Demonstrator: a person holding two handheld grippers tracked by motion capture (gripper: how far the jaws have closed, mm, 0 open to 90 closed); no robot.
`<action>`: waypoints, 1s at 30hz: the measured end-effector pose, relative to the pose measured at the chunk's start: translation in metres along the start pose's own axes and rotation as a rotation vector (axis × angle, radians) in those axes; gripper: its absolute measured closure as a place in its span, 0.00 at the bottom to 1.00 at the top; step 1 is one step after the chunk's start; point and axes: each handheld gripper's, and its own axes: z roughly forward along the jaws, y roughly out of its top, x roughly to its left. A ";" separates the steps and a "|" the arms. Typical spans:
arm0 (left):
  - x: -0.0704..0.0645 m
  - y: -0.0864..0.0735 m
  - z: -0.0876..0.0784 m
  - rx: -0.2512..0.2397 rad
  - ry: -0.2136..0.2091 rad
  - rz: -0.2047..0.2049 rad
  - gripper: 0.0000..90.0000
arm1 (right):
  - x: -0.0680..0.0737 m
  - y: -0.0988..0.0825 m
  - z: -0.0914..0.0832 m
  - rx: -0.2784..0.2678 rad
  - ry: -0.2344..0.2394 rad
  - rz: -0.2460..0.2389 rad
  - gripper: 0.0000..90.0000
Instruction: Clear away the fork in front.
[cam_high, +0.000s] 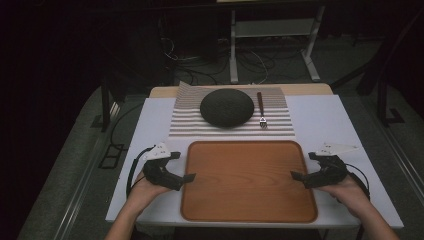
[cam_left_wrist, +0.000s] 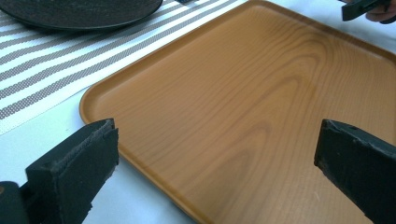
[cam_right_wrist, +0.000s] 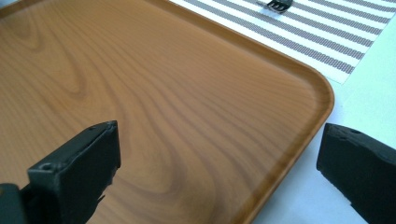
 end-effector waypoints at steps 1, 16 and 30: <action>-0.001 0.000 0.000 0.005 0.005 0.009 0.00 | 0.000 0.000 0.001 0.001 0.001 -0.001 0.00; 0.000 -0.002 -0.002 0.003 0.005 0.015 0.00 | -0.008 0.014 0.007 -0.006 -0.004 0.011 0.00; -0.002 -0.003 -0.002 0.002 0.017 0.019 0.00 | -0.015 0.031 0.020 0.006 -0.013 0.010 0.00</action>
